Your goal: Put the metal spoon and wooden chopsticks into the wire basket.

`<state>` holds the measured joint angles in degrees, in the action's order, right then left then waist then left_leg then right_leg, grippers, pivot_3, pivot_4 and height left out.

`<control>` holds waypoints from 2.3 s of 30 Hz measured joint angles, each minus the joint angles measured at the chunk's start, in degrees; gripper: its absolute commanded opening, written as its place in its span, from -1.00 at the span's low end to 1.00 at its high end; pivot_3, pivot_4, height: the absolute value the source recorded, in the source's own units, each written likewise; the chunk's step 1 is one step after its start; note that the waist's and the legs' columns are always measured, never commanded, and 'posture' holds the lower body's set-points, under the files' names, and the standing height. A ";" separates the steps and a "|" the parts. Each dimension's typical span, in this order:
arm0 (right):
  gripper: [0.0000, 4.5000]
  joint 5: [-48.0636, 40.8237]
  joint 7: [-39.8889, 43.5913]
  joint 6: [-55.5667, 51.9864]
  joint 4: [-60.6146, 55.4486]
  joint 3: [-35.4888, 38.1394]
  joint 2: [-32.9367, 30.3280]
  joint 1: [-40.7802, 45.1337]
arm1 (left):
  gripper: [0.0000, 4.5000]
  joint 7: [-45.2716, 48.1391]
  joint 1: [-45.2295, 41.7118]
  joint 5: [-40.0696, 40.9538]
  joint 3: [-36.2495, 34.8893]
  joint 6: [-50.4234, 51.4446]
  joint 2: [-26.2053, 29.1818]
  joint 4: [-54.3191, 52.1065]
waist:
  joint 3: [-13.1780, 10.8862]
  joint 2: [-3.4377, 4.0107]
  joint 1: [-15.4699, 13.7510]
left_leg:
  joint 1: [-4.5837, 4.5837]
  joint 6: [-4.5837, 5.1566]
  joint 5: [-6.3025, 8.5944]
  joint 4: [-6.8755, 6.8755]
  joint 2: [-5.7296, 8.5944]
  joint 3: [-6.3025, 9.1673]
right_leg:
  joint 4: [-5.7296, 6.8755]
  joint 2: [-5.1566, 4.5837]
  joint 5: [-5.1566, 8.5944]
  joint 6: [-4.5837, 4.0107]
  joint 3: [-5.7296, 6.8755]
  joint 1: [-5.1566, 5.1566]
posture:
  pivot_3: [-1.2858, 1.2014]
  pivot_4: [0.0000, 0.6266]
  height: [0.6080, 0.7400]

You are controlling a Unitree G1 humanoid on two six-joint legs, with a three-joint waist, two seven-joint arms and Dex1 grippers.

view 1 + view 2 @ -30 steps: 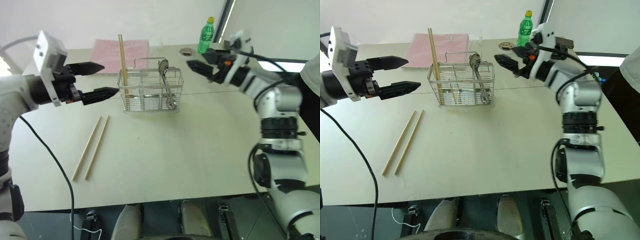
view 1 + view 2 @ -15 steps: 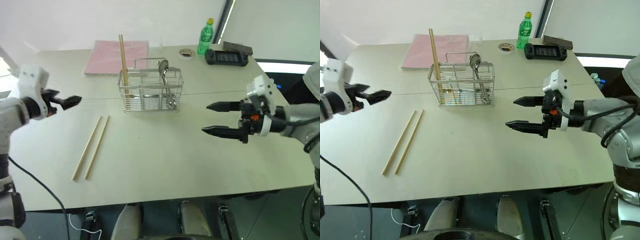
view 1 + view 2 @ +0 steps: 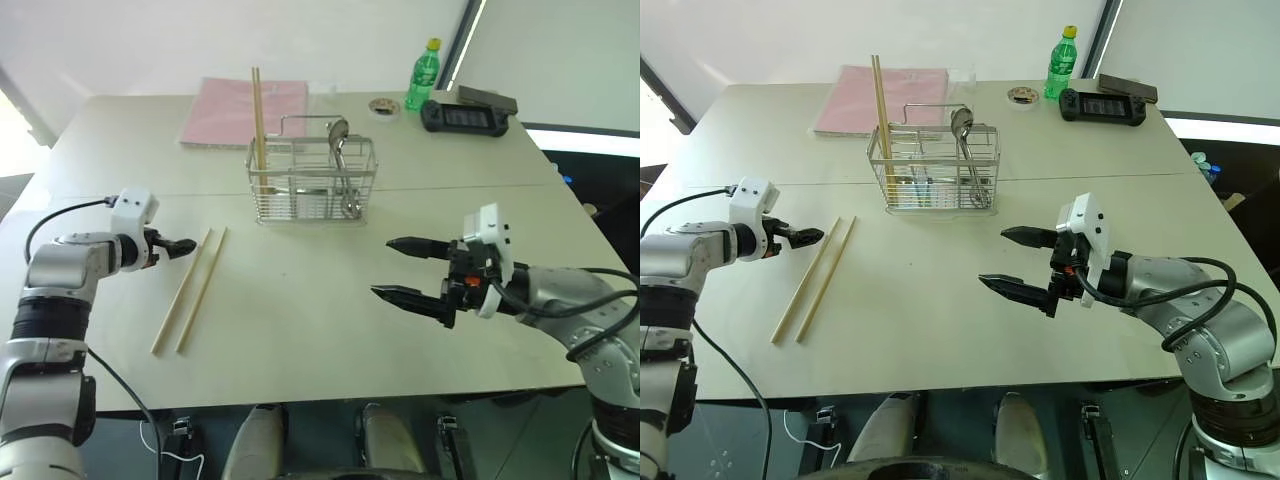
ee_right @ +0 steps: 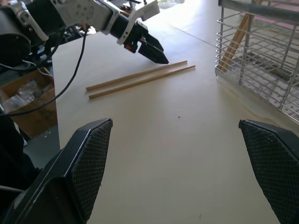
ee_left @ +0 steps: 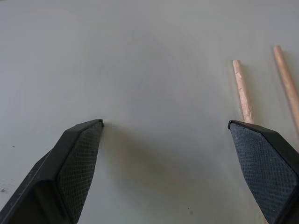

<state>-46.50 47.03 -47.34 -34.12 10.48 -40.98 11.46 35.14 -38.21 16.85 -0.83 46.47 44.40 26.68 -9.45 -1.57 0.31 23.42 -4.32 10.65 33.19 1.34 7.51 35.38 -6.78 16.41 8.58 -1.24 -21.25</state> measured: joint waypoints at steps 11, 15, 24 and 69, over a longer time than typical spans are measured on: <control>1.00 -4.22 -5.06 -0.20 -0.61 1.72 -0.04 -1.58 | 1.00 2.70 -4.80 -2.73 0.55 -0.26 -3.06 2.66 | 0.01 -0.01 0.53 | -0.03 0.01 0.00 -0.04 -0.03 -0.01 | 0.09 0.02 -0.01 0.03 0.01 -0.04 | 0.03 -0.52 0.87; 1.00 -4.46 -6.14 -0.12 -0.41 1.79 -0.04 -1.57 | 1.00 1.54 -4.89 -4.18 0.79 0.79 -4.49 4.54 | 0.00 -0.02 0.47 | -0.02 0.01 0.00 -0.02 -0.03 -0.01 | 0.09 0.02 -0.01 0.03 0.01 -0.03 | 0.03 -0.52 0.87; 1.00 -6.19 -8.27 0.02 0.67 2.78 0.55 -0.42 | 1.00 3.52 -5.44 -5.23 2.31 5.47 -4.64 2.15 | 0.04 0.02 0.40 | -0.06 0.01 0.00 -0.02 -0.03 -0.01 | 0.08 0.02 -0.01 0.03 0.01 0.04 | 0.03 -0.52 0.87; 1.00 -7.36 -11.97 0.19 1.35 2.96 0.83 0.17 | -0.98 -7.55 -43.94 4.06 -18.70 -42.02 -27.65 26.15 | -0.17 -0.46 0.71 | 0.02 -0.03 -0.03 0.04 0.03 0.02 | -0.10 -0.02 -0.15 0.29 0.10 0.12 | 0.03 -0.52 0.87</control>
<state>-53.86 35.05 -47.15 -32.77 13.44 -40.15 11.63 27.59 -82.14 20.91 -19.53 4.44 16.74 52.82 -9.63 -2.03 1.02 23.44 -4.35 10.62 33.23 1.37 7.54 35.27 -6.80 16.26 8.87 -1.13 -21.12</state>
